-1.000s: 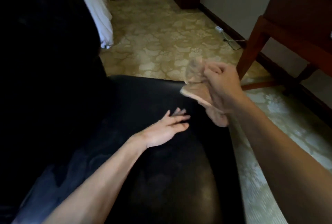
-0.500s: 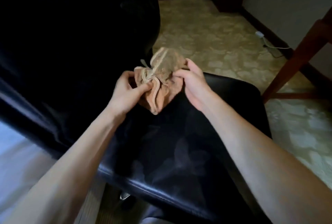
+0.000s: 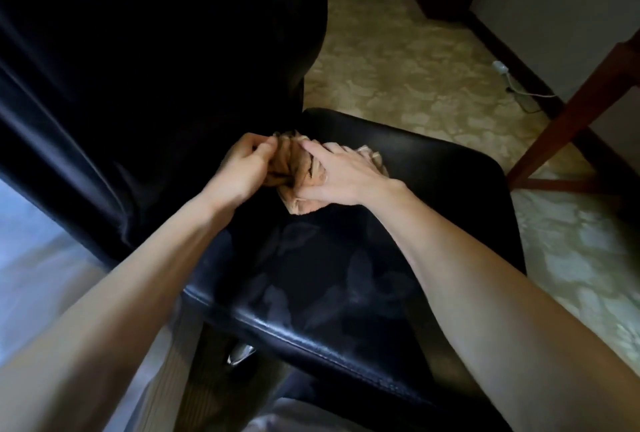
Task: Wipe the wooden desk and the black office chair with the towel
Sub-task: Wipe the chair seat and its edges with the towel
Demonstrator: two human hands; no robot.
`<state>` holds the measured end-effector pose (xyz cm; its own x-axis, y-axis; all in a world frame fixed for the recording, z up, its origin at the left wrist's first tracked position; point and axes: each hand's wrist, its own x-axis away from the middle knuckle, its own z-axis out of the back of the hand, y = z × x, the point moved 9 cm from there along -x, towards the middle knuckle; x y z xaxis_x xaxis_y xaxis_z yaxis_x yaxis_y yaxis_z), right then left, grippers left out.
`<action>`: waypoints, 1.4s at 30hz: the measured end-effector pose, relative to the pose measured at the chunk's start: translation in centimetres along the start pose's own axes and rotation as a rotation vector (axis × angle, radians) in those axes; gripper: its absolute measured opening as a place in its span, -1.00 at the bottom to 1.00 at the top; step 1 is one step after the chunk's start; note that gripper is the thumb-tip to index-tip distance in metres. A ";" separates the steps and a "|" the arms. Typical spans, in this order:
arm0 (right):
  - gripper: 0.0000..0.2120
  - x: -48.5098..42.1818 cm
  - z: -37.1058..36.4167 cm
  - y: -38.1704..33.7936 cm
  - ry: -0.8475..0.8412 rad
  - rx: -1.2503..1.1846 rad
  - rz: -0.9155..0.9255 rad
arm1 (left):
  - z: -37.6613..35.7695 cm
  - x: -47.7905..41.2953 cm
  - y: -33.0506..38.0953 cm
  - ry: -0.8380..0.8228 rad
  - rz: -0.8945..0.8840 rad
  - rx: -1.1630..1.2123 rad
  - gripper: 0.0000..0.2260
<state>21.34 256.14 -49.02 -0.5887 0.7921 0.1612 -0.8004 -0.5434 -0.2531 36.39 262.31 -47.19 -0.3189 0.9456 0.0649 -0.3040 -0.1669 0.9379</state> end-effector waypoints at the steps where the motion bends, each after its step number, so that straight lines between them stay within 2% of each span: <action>1: -0.12 -0.2 0.1 -0.1 0.010 0.019 -0.014 | 0.3 0.2 -0.6 -0.017 0.011 -0.002 -0.79; 4: -0.27 1.0 1.3 -1.3 0.059 -0.002 -0.014 | 0.2 1.2 -1.7 -0.092 0.020 -0.014 -0.67; 9: -0.41 7.7 1.1 -2.1 0.050 0.016 0.053 | -1.1 3.7 -3.3 -0.153 0.017 -0.026 -0.65; 11: -0.41 10.7 0.0 -2.4 -0.048 0.034 0.111 | -1.2 4.5 -3.6 -0.194 -0.004 -0.093 -0.55; 13: -0.45 13.2 -0.9 -2.0 -0.226 0.029 0.121 | -1.0 5.2 -3.5 -0.195 -0.026 -0.248 -0.46; 15: -0.55 15.1 -0.4 -1.1 -0.330 -0.047 0.069 | -0.7 6.4 -3.4 -0.189 -0.052 -0.454 -0.53; 16: -0.56 15.6 0.6 -0.3 -0.291 -0.080 0.040 | -0.5 7.3 -3.4 -0.182 -0.085 -0.556 -0.58; 18: -0.44 15.5 3.6 1.3 -0.066 -0.079 -0.020 | 0.4 9.3 -4.3 -0.145 -0.151 -0.661 -0.60; 20: -0.36 15.1 6.2 3.3 0.179 -0.053 -0.097 | 1.3 11.3 -6.2 -0.104 -0.185 -0.720 -0.49; 22: -0.36 14.4 6.6 6.0 0.326 -0.014 -0.228 | 1.6 12.4 -7.8 -0.111 -0.229 -0.765 -0.32; 23: -0.33 13.9 5.7 7.3 0.312 0.021 -0.312 | 1.6 12.5 -8.1 -0.125 -0.228 -0.762 -0.31; 25: -0.25 13.4 2.2 9.0 0.176 0.043 -0.454 | 1.3 12.6 -8.2 -0.172 -0.183 -0.747 -0.39; 27: -0.23 13.4 -0.2 9.1 0.135 0.006 -0.502 | 1.2 12.4 -8.1 -0.184 -0.187 -0.707 -0.41; 32: -0.30 14.8 0.2 5.2 0.158 -0.018 -0.403 | 1.1 12.1 -8.3 -0.152 -0.190 -0.650 -0.43; 37: -0.45 18.0 -1.1 -3.5 0.146 0.052 -0.206 | 1.3 11.4 -8.1 -0.132 -0.242 -0.666 -0.42; 40: -0.55 18.4 -2.1 -5.3 0.052 0.001 -0.112 | 1.4 11.3 -8.5 -0.104 -0.256 -0.723 -0.26; 42: -0.54 17.6 -0.7 -3.7 0.126 -0.066 -0.166 | 1.3 11.6 -8.6 -0.055 -0.289 -0.751 -0.18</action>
<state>13.98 272.29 -45.91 -0.4270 0.9001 0.0860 -0.8737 -0.3863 -0.2956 36.42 275.07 -54.06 -0.0963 0.9893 -0.1099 -0.8961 -0.0381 0.4422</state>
